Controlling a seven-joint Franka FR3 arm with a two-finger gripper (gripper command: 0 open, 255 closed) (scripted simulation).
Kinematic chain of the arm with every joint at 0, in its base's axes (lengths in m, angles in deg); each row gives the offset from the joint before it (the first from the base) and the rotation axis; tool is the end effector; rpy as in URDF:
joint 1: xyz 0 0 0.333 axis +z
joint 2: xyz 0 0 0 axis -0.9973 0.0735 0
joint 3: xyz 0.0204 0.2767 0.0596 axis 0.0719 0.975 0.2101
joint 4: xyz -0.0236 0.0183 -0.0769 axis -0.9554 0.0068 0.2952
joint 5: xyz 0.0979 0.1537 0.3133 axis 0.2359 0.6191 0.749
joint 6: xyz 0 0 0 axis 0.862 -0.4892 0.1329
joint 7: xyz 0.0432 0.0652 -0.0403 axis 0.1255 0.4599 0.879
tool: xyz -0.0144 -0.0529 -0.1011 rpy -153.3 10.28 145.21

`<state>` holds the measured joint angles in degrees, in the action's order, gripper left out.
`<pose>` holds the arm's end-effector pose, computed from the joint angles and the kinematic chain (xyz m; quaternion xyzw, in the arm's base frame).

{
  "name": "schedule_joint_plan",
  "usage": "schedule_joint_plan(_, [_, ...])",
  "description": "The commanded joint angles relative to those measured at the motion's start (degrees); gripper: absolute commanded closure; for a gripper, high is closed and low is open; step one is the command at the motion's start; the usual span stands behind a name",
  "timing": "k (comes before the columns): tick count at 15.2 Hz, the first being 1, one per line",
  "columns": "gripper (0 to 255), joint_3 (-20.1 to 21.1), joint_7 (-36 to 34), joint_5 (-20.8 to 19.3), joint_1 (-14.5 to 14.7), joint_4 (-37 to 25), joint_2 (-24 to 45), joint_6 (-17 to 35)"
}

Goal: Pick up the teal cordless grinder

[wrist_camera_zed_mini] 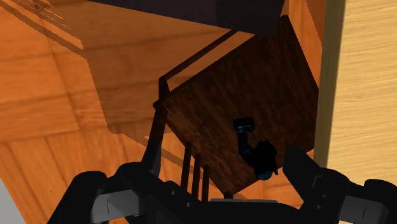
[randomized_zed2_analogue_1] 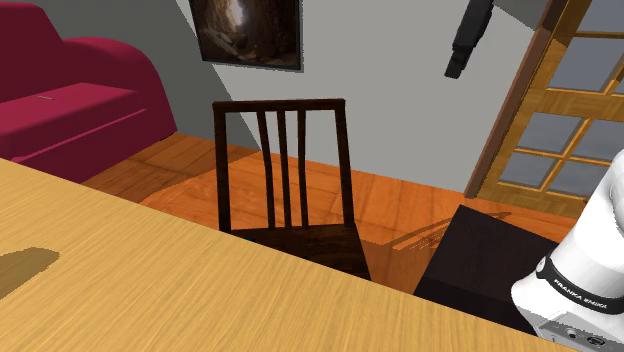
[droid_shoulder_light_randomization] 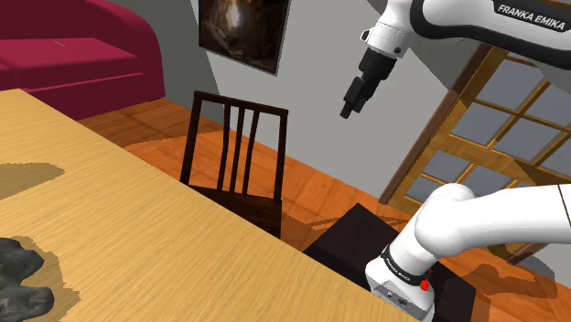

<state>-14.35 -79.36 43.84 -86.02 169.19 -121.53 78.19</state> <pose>0.3080 0.0327 0.5913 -0.9967 -0.0621 -0.0437 0.0302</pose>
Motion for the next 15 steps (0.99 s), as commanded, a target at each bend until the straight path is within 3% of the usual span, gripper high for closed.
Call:
schedule_joint_plan(1, [0,0.0,0.0,0.0,0.0,0.0,0.0,0.0])
schedule_joint_plan(15, [0,6.5,1.0,0.6,3.0,7.0,19.1,25.0])
